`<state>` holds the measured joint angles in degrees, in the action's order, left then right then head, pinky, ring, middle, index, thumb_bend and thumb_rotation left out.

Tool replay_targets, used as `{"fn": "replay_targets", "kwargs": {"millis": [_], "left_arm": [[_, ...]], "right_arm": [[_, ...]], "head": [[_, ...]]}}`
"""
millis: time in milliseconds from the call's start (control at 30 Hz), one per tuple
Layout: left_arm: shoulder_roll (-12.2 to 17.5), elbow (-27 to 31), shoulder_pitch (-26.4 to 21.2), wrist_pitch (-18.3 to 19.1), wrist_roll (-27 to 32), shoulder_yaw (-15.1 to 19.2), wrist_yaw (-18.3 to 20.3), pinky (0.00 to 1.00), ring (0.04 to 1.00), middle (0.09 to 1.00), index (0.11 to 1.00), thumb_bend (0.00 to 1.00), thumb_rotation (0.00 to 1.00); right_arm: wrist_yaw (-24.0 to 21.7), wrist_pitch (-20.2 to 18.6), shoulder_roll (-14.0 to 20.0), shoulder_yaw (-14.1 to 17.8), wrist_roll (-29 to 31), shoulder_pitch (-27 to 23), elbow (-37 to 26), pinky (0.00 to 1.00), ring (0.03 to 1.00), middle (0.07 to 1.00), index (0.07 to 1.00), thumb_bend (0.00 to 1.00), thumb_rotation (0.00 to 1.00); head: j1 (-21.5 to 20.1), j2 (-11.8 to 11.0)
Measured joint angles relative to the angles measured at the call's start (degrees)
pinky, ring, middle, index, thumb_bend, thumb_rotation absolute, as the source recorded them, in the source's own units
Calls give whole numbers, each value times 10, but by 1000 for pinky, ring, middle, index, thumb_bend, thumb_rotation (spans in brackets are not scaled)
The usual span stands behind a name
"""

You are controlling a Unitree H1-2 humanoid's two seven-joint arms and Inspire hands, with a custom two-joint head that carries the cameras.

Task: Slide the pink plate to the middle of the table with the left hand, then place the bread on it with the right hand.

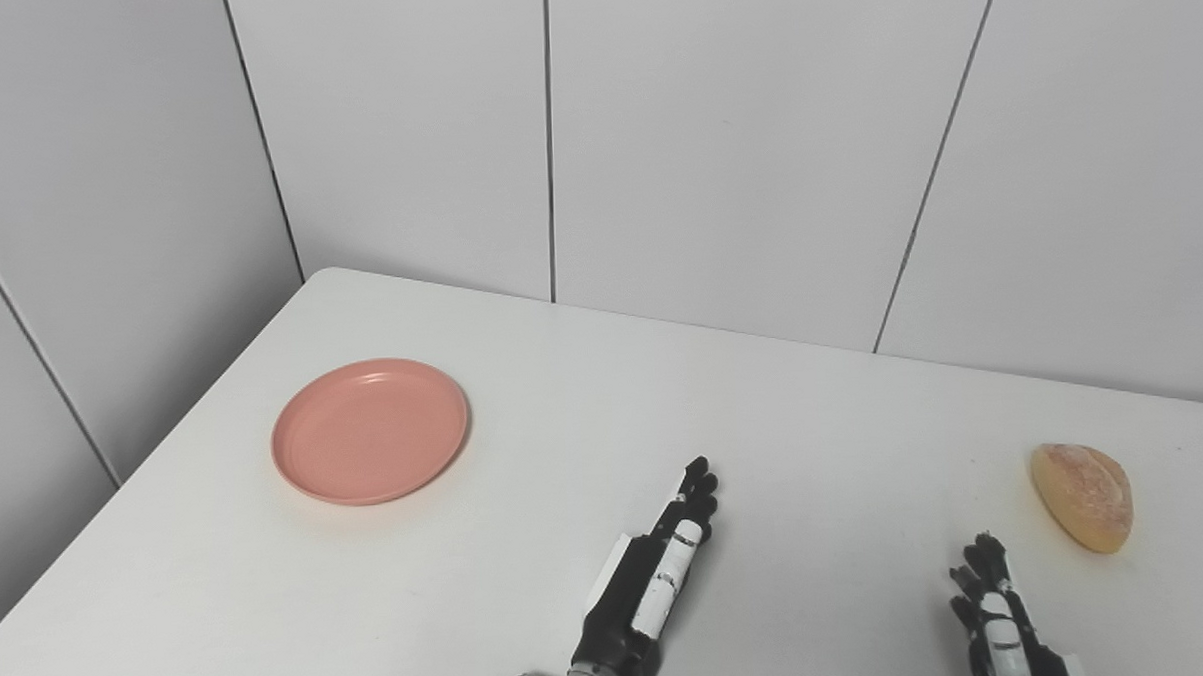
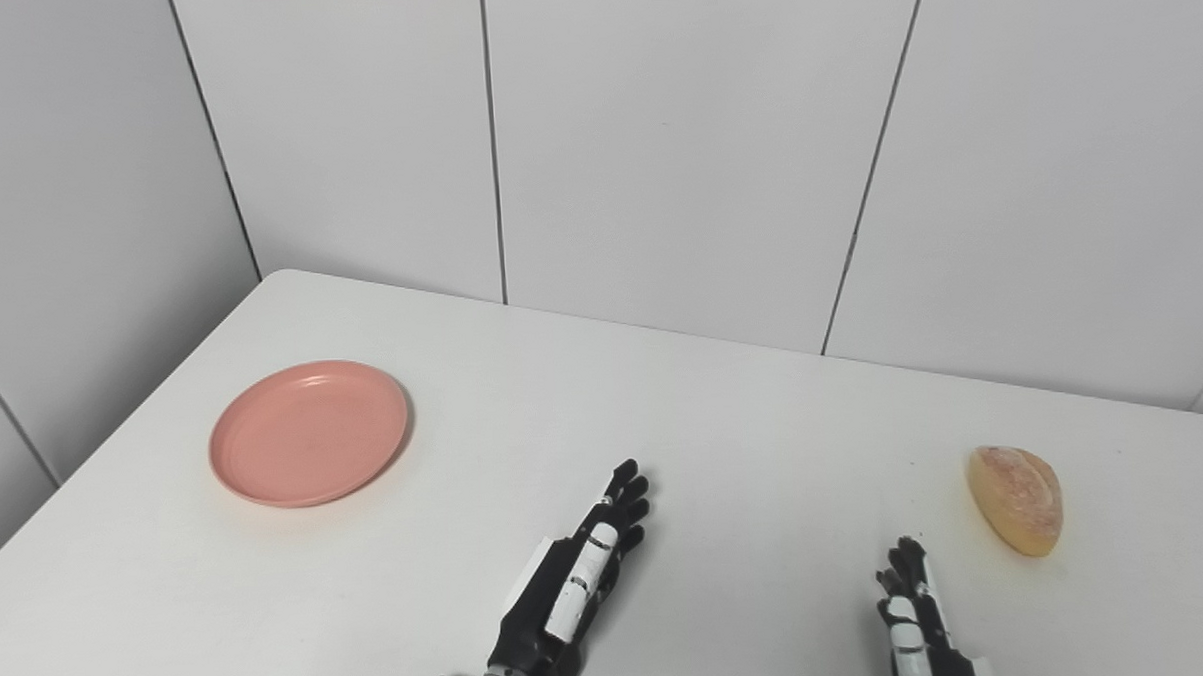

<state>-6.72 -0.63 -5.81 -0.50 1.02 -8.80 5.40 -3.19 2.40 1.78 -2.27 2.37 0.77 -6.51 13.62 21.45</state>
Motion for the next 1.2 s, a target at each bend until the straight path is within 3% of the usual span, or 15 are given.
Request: {"fn": "replay_targets", "kwargs": {"millis": [633, 1067, 1200], "left_arm": [[6, 4, 0, 2, 0, 0, 2, 1000, 999, 1000, 1000, 402, 1000], [30, 40, -1, 35, 0, 11, 2, 992, 986, 1000, 992, 437, 1000], [34, 62, -7, 40, -8, 15, -3, 945, 955, 977, 968, 421, 1000]], "right_arm": [[-1, 0, -1, 0, 11, 0, -2, 1000, 1000, 1000, 1000, 164, 1000], [-2, 0, -1, -1, 3, 0, -2, 1000, 1000, 1000, 1000, 152, 1000], [-5, 0, -1, 0, 11, 0, -2, 1000, 1000, 1000, 1000, 156, 1000]], "head": [[10, 4], [22, 4], [24, 4]]}}
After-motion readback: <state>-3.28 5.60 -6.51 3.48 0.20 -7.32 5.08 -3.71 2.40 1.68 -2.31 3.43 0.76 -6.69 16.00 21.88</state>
